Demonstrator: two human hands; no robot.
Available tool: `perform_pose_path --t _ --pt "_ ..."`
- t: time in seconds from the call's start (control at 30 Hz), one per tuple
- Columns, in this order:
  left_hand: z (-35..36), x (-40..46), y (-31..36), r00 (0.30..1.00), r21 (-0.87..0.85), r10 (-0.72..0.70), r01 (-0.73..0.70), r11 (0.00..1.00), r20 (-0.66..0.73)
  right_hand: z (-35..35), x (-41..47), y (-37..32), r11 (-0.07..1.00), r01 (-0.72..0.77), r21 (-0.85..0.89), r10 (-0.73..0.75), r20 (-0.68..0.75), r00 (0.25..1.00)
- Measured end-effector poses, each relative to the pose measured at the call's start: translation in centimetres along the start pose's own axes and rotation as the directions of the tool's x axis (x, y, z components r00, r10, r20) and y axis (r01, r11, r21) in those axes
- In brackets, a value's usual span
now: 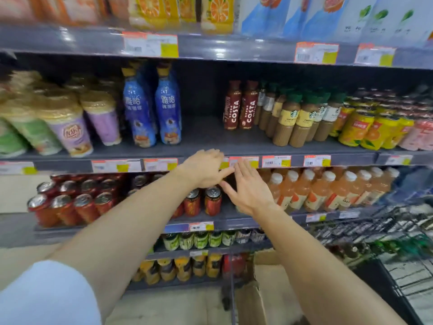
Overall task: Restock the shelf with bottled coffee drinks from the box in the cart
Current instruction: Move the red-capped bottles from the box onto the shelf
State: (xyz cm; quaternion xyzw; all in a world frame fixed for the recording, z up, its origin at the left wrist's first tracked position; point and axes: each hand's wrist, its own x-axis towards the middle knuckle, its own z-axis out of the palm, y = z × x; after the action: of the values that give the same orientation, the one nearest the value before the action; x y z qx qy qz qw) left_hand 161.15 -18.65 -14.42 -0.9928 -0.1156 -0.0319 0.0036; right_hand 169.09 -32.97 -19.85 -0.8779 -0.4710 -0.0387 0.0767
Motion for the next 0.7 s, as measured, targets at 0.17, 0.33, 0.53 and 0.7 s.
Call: perform_pose_path --t 0.17,0.33,0.53,0.7 --pt "4.3 -5.4 1.8 0.999 0.091 0.033 -0.035 0.995 0.026 1.7 -6.1 -1.8 0.999 0.031 -0.024 -0.027 0.152 0.988" --pt "7.8 -10.0 4.6 0.992 0.018 -0.010 0.008 1.000 0.123 4.3 -11.1 -2.1 0.998 0.028 -0.058 -0.013 0.252 0.968" --pt "12.3 -12.9 7.7 0.978 -0.039 0.001 0.007 0.999 0.207 8.9 -16.4 -0.3 0.998 -0.060 -0.012 0.060 0.375 0.925" --pt "14.6 -11.9 10.4 0.968 -0.078 0.072 -0.055 0.995 0.240 9.6 -19.8 1.6 0.985 -0.169 0.028 0.141 0.424 0.895"
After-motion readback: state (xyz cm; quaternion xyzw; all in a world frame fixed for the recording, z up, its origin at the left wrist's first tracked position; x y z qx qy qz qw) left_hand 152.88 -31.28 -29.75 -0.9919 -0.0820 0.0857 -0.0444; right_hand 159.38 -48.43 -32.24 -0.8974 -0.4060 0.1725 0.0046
